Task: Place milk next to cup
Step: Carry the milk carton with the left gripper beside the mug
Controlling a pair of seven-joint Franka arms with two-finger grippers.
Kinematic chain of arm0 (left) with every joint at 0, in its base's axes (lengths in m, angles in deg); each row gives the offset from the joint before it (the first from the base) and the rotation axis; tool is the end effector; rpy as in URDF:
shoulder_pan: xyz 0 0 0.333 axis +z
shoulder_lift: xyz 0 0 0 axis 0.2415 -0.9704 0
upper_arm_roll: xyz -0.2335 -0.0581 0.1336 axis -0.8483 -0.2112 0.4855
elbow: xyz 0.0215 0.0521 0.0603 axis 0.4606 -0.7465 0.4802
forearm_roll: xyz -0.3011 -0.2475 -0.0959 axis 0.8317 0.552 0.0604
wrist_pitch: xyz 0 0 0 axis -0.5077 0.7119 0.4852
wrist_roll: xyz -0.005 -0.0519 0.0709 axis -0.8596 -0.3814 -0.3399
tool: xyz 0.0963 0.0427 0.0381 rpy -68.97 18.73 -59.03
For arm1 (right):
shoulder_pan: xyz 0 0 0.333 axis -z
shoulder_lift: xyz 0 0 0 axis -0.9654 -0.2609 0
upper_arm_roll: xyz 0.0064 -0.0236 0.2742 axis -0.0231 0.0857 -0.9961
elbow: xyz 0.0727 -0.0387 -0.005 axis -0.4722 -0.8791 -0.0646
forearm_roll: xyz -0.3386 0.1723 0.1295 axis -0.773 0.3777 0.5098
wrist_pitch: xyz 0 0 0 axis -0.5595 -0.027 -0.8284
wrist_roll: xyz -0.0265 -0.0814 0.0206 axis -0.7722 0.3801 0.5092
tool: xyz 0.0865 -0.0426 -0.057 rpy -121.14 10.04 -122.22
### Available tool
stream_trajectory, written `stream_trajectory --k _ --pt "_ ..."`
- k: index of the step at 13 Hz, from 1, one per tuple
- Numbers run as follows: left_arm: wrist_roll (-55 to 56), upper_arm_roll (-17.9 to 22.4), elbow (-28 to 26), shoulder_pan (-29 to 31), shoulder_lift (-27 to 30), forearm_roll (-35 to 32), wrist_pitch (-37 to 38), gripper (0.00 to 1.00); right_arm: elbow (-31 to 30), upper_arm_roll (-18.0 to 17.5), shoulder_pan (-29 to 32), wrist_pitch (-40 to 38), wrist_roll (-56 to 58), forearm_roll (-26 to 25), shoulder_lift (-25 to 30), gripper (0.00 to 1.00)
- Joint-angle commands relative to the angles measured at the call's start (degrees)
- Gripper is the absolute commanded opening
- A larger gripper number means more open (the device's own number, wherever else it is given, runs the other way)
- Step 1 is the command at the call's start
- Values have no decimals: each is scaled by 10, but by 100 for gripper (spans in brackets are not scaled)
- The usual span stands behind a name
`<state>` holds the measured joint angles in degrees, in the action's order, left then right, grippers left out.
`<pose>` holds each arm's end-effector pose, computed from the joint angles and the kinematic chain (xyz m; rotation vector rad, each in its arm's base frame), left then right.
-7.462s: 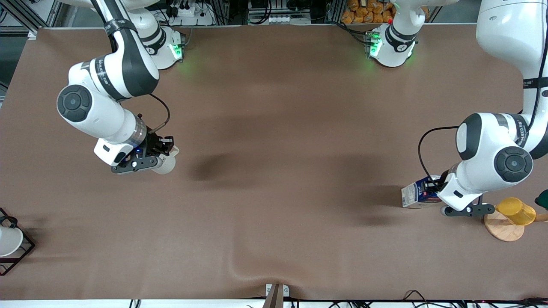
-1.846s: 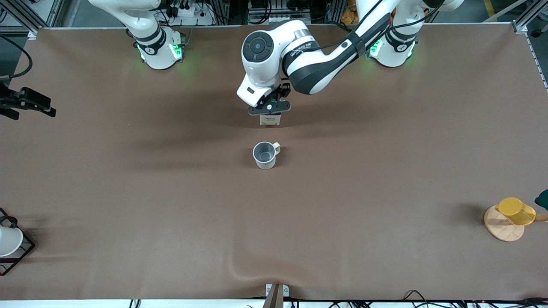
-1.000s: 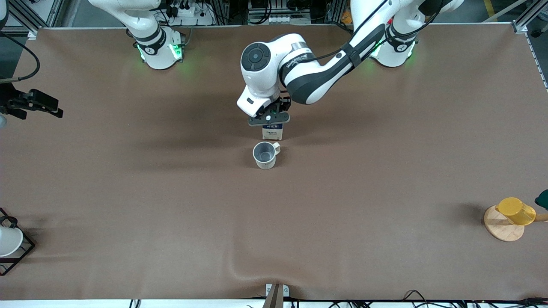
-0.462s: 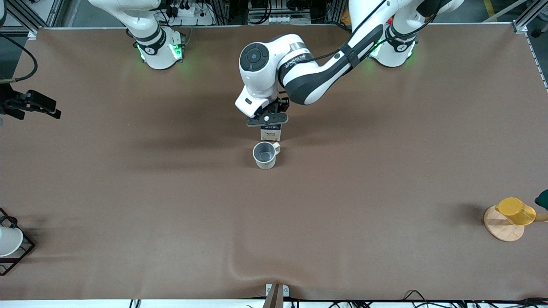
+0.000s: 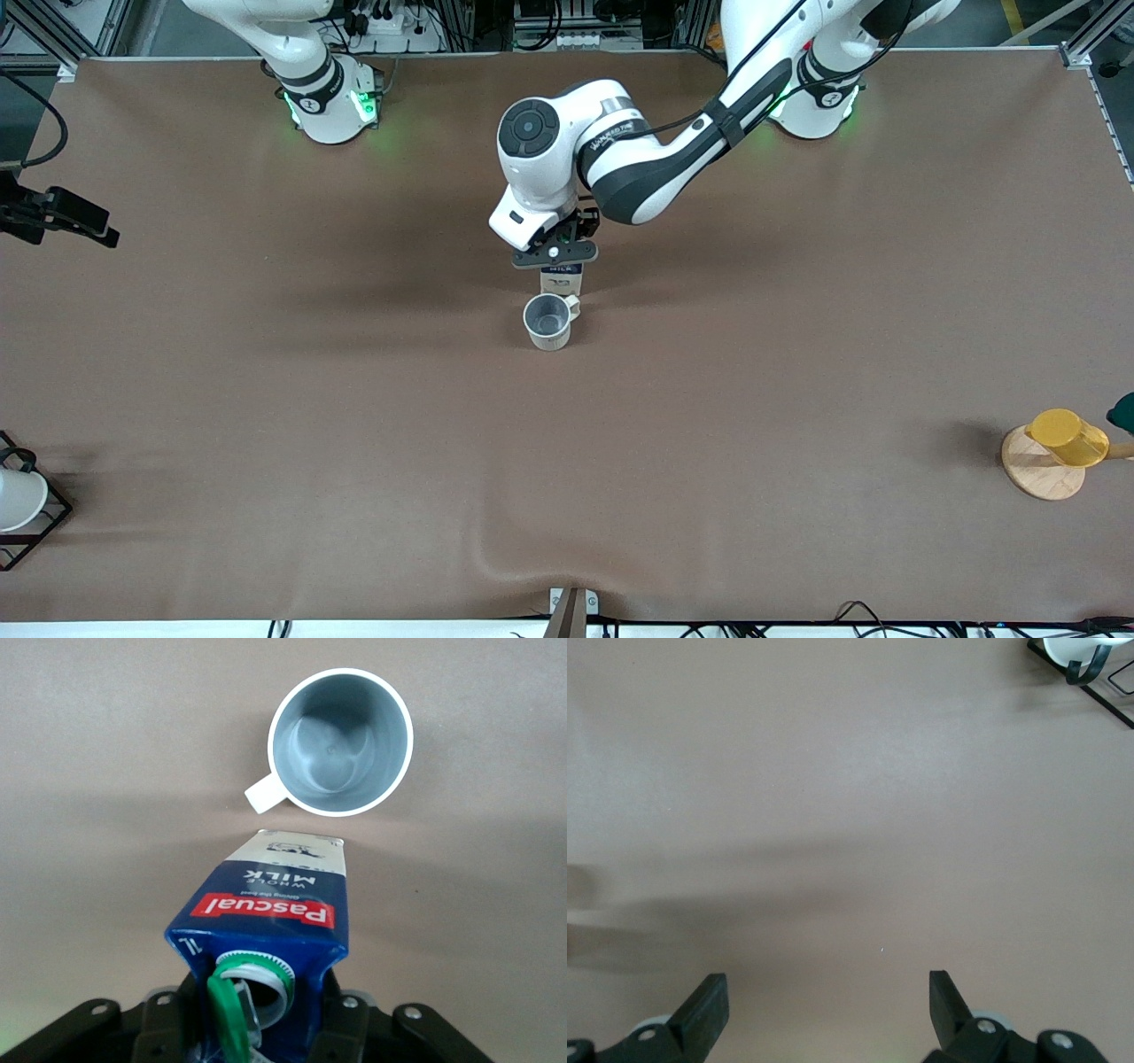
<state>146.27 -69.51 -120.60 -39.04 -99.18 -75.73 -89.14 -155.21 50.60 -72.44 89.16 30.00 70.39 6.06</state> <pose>0.4024 -0.5505 0.3003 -3.0819 -0.1218 0.1901 0.5532 -0.0605 0.5668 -3.1293 0.1017 0.0581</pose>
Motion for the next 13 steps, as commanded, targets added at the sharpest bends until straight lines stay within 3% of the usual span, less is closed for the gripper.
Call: stream_trajectory --k 1,8,13 --pt "-5 4 17 -10 -12 -14 -2 100 14 -2 1 -2 -11 4 -4 100" --pt "0 3 41 2 38 -11 29 100 16 -2 -1 -9 -3 3 -4 100" --pt "-28 -2 41 122 149 10 79 100 16 -3 -3 -7 -5 4 -4 100"
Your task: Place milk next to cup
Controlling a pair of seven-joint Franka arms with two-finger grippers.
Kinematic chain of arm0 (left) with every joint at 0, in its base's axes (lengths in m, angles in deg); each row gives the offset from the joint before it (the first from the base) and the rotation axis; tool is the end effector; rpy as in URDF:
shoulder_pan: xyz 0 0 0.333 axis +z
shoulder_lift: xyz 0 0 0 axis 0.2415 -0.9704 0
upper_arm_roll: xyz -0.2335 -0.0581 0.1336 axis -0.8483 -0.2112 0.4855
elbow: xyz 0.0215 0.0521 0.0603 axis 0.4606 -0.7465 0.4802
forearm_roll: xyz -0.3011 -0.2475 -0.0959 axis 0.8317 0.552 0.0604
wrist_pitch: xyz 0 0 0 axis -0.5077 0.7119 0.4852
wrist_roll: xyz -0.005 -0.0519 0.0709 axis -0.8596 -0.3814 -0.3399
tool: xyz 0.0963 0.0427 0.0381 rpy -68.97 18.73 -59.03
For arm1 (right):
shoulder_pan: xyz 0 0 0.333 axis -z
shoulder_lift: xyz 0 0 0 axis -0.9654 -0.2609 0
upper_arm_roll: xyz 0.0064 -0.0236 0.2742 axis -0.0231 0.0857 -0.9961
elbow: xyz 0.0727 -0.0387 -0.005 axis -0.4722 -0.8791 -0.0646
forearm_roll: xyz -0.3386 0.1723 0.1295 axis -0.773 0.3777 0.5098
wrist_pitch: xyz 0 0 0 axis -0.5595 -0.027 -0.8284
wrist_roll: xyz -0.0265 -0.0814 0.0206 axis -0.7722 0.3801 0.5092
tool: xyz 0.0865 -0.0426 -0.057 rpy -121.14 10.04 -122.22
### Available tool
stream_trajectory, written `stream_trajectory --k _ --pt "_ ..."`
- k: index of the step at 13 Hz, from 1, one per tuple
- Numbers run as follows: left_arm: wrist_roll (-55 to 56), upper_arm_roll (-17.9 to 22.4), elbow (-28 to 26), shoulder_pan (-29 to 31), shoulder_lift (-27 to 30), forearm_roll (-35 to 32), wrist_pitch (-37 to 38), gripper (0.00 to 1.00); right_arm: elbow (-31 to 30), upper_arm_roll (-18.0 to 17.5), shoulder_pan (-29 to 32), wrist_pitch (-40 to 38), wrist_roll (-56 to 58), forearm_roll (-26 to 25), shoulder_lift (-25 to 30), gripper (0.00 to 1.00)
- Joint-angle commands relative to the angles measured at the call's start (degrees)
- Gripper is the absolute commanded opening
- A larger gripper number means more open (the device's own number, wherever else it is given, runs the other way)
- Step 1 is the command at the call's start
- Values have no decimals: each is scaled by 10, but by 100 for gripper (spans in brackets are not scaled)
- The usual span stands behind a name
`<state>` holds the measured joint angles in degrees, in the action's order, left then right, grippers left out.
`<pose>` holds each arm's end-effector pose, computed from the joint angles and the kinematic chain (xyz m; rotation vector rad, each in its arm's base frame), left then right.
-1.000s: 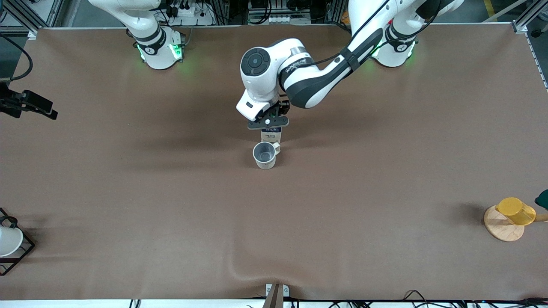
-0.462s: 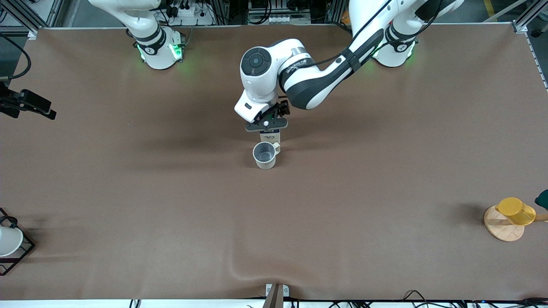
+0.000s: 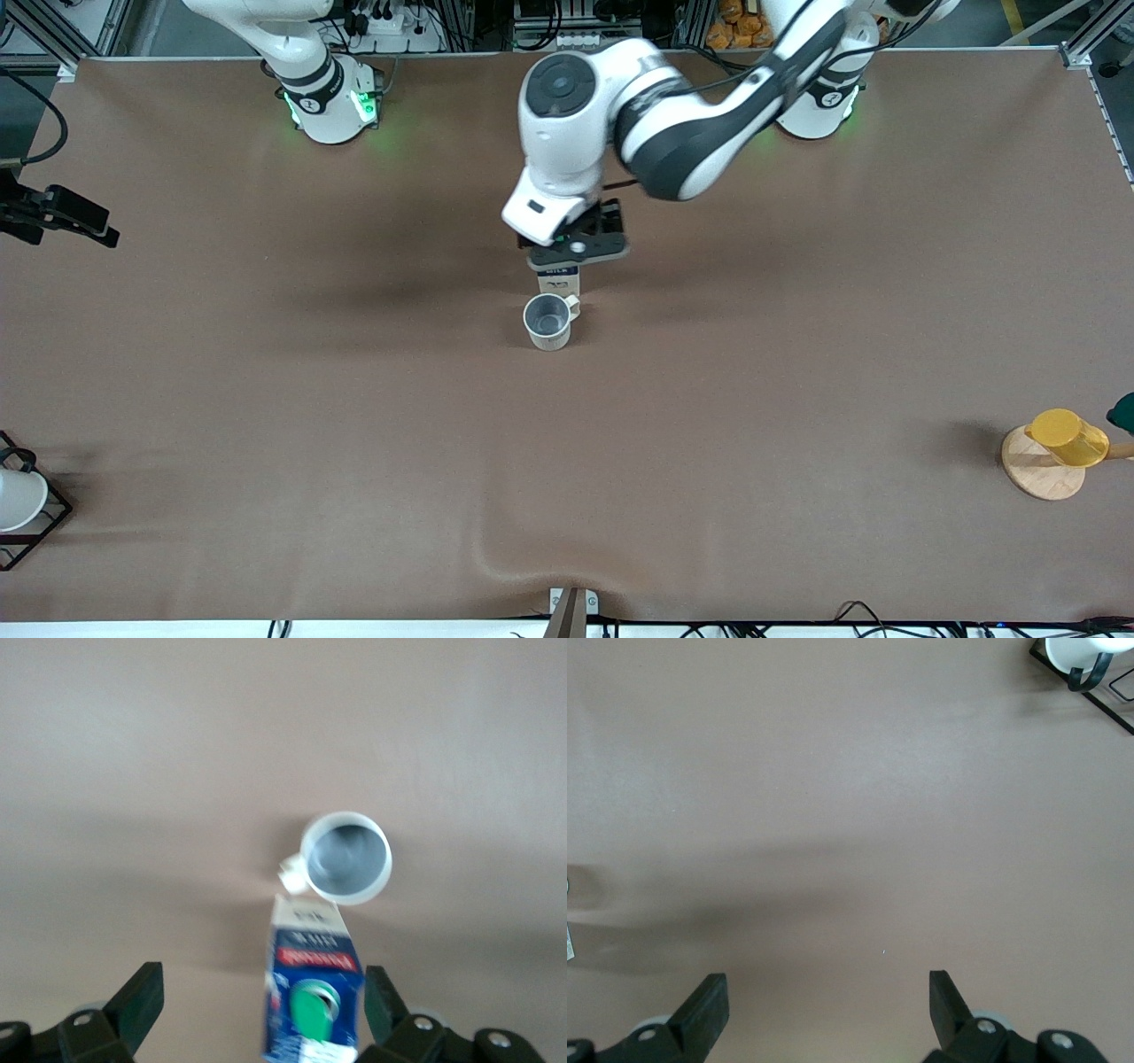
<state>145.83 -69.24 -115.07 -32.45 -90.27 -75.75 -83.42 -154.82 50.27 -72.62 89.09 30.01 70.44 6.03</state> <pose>0.4750 -0.4900 0.4289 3.1167 0.3415 0.0319 0.5539 -0.0555 0.5696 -3.1296 0.0875 0.0502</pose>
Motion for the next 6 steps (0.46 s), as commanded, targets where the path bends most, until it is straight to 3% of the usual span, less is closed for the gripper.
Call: stream_trajectory --k 1,6 --pt "-48 -4 -14 99 85 24 32 100 12 0 -2 -6 -8 4 -4 100" --pt "-325 -5 -14 291 146 53 91 100 23 4 5 -7 -4 2 -4 100"
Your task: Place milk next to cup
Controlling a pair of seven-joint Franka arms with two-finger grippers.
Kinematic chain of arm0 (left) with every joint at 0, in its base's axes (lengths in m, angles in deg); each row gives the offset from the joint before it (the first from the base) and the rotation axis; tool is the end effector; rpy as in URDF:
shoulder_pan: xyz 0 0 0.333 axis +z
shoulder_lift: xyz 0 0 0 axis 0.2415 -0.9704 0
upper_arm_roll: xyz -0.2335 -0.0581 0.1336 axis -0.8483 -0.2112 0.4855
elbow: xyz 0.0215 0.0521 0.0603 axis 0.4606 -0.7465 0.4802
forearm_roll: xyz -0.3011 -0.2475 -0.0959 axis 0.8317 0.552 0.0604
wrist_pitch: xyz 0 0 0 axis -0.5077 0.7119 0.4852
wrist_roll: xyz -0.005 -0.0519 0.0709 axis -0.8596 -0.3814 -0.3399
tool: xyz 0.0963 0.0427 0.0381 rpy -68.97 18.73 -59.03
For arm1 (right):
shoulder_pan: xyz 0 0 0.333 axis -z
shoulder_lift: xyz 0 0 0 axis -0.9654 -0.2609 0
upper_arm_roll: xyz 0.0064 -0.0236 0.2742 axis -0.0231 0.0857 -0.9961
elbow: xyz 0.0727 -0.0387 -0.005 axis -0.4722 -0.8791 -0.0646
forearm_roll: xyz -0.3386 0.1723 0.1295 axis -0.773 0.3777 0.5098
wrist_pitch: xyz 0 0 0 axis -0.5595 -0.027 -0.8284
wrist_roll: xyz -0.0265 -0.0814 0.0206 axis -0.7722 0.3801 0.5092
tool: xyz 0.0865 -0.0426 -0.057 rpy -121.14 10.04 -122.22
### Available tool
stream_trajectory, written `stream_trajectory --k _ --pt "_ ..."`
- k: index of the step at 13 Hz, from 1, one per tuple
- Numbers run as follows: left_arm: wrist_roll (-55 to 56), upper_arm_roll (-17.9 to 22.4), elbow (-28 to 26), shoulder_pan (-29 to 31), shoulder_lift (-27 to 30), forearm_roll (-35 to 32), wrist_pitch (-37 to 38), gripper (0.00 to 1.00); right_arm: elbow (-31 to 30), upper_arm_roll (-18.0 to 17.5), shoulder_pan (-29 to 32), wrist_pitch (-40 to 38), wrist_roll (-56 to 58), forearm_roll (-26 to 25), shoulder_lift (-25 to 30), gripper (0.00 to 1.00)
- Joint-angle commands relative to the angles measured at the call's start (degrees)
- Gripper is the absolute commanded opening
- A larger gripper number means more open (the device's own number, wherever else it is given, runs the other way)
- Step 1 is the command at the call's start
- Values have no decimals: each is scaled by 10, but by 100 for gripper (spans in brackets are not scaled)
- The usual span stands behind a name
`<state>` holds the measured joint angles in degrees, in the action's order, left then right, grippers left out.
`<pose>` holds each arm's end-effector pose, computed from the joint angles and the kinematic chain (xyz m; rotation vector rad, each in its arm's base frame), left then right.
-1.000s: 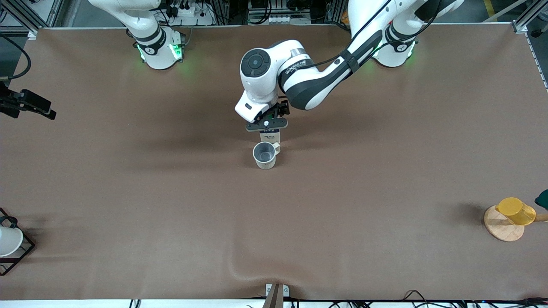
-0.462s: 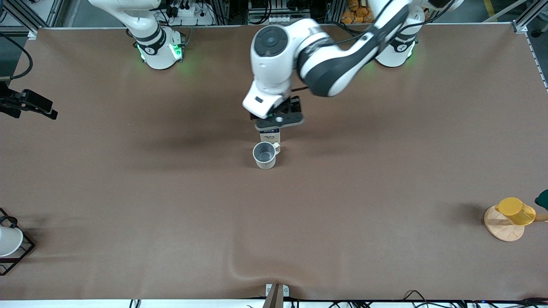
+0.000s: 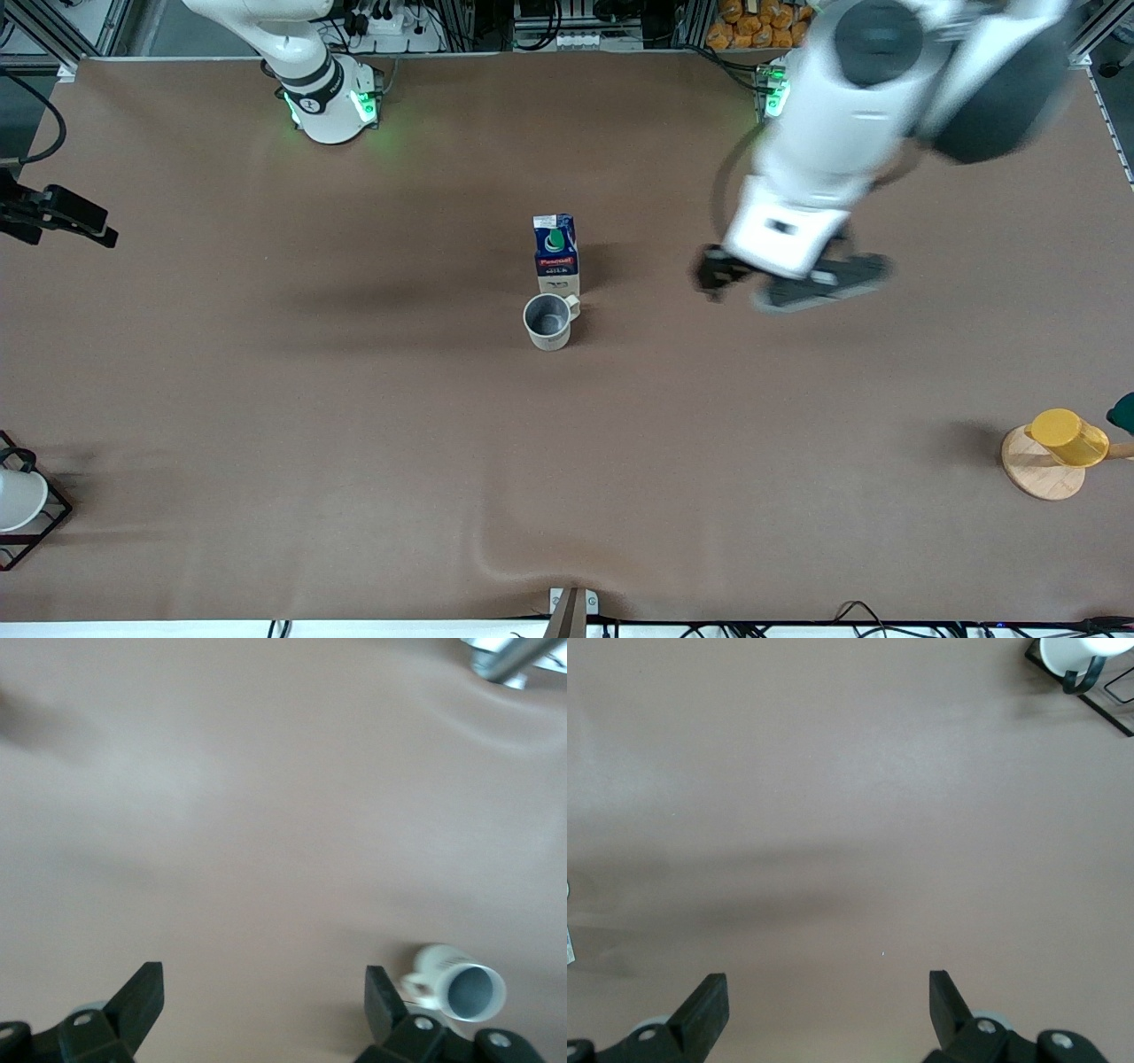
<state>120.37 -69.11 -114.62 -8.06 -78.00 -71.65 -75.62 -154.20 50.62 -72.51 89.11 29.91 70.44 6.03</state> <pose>0.5875 -0.2502 0.5446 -3.0994 -0.3376 -0.1398 0.5539 -0.0600 0.5748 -3.1300 0.1027 0.0327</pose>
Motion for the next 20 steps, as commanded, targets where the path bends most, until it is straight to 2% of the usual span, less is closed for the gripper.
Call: stream_trajectory --k 1,5,10,16,17,20 --pt "-114 -8 -19 74 25 16 21 100 17 0 3 -8 -3 -3 -4 100" --pt "-192 -2 -19 119 45 11 37 100 17 0 4 -8 -2 -3 -4 100" --pt "-201 -4 -19 142 47 28 40 100 18 0 4 -5 -3 3 -5 100" --pt "-205 -2 -20 153 78 55 63 100 19 -1 -3 -7 -2 -5 -5 100" --pt "-205 13 -23 144 87 62 65 100 19 -1 -3 -8 -2 -7 -5 100" --pt "-221 194 -26 7 105 99 78 100 19 -2 -2 -8 -2 -7 -5 100"
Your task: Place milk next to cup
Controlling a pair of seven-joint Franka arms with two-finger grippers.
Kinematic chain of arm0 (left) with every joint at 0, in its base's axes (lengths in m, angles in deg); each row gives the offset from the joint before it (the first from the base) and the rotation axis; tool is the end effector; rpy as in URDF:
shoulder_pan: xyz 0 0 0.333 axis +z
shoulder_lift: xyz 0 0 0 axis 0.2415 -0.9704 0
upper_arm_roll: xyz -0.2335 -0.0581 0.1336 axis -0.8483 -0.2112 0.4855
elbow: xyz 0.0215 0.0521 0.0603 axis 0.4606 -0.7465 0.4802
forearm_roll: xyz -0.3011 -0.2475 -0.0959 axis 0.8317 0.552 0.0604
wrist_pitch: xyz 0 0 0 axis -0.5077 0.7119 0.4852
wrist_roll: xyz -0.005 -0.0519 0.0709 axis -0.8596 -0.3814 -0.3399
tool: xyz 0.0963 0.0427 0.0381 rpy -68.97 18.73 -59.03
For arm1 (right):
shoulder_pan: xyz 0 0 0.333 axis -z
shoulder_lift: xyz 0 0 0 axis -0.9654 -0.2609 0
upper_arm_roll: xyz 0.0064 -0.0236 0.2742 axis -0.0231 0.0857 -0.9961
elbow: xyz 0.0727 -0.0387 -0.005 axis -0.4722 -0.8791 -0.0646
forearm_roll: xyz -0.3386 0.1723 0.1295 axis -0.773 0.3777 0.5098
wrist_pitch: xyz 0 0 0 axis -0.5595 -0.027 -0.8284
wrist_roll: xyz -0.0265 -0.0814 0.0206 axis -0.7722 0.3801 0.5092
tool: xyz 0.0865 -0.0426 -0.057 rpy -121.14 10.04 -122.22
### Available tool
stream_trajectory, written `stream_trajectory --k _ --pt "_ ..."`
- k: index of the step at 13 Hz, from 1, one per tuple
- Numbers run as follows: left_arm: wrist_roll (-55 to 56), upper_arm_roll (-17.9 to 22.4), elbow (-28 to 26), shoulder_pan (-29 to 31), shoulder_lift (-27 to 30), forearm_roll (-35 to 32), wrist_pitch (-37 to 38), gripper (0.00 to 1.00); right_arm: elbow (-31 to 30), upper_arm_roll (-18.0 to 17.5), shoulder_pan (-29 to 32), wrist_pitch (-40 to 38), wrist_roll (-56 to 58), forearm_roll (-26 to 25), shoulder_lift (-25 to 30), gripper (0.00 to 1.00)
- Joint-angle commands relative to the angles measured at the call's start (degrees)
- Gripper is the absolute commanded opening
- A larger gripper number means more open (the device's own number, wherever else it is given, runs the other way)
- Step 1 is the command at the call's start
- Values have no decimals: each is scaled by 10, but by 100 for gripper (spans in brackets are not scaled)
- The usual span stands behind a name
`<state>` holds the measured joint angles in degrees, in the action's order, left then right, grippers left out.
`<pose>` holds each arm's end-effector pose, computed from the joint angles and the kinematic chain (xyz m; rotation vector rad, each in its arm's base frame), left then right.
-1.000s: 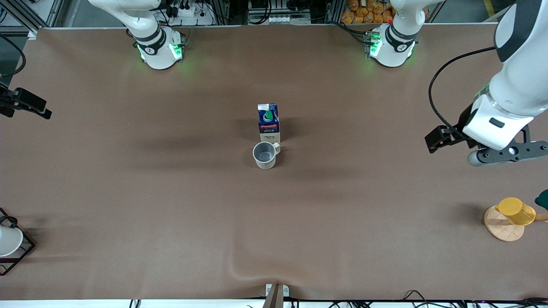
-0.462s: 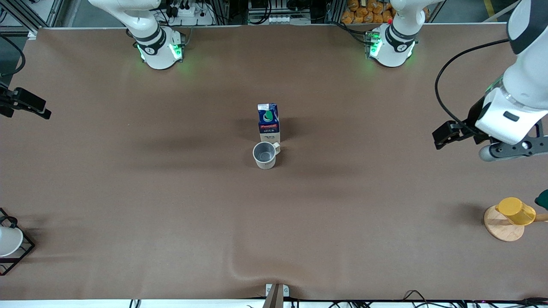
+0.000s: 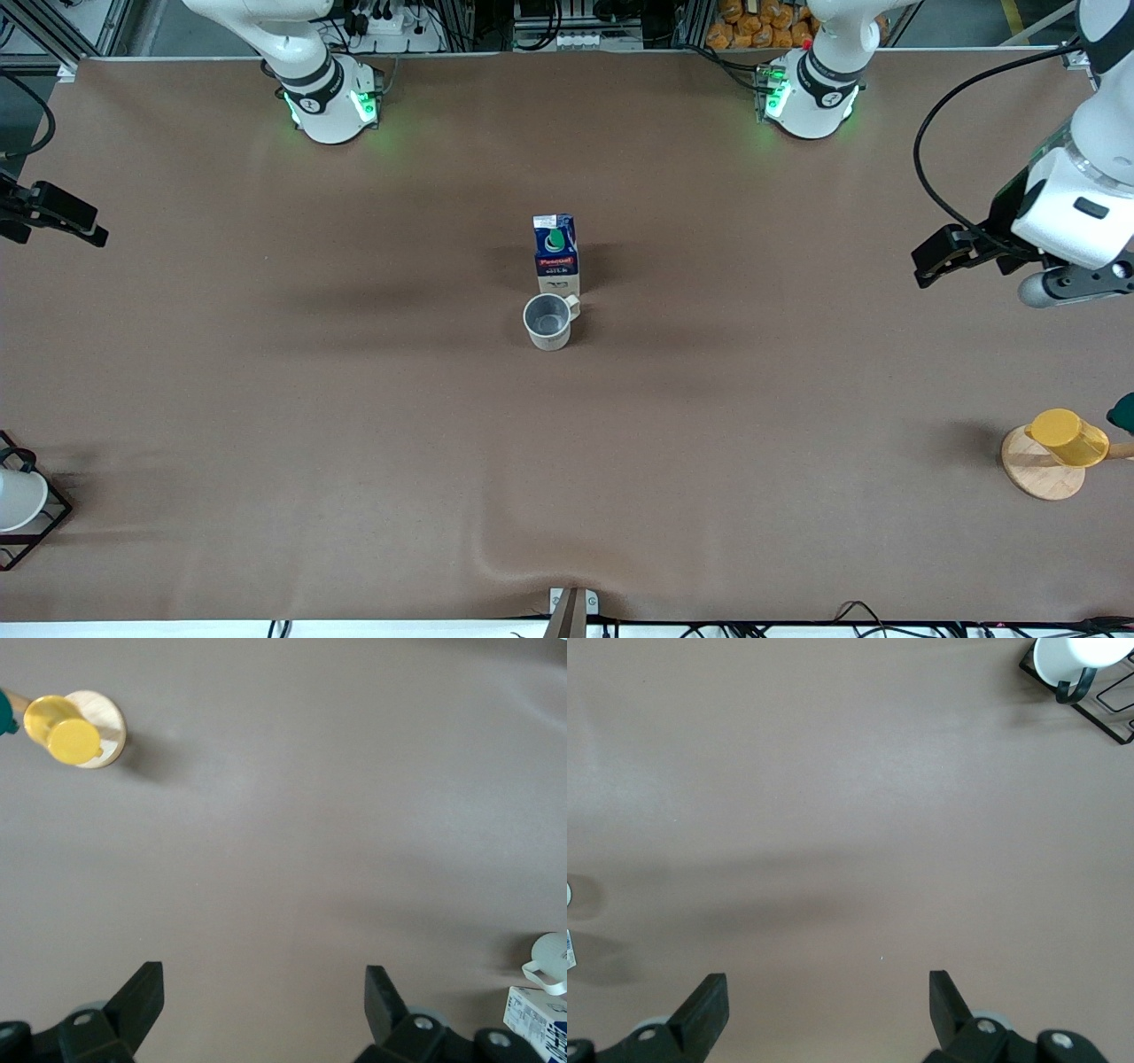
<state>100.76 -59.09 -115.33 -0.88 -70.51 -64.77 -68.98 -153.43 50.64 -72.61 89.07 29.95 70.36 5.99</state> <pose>0.5936 -0.0968 0.5892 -3.0907 -0.2674 -0.0604 0.5545 -0.0594 0.5808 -3.1326 0.0995 0.0141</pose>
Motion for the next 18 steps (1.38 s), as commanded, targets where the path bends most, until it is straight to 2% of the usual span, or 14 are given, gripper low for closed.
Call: stream_trajectory --k 1,2,4,6,18 --pt "-46 143 -36 -101 44 48 12 100 11 -1 0 -7 -2 -7 -5 100" --pt "-63 190 -54 -132 62 56 12 100 11 -1 0 -7 -2 -7 -5 100" --pt "-73 226 -76 -158 84 57 11 100 11 -1 2 -7 -2 -7 -5 100" --pt "-80 229 -105 -160 106 58 5 100 11 -1 2 -7 -2 -7 -5 100" --pt "-110 229 -79 -131 97 54 16 100 19 -3 -2 -7 -3 -6 -13 100"
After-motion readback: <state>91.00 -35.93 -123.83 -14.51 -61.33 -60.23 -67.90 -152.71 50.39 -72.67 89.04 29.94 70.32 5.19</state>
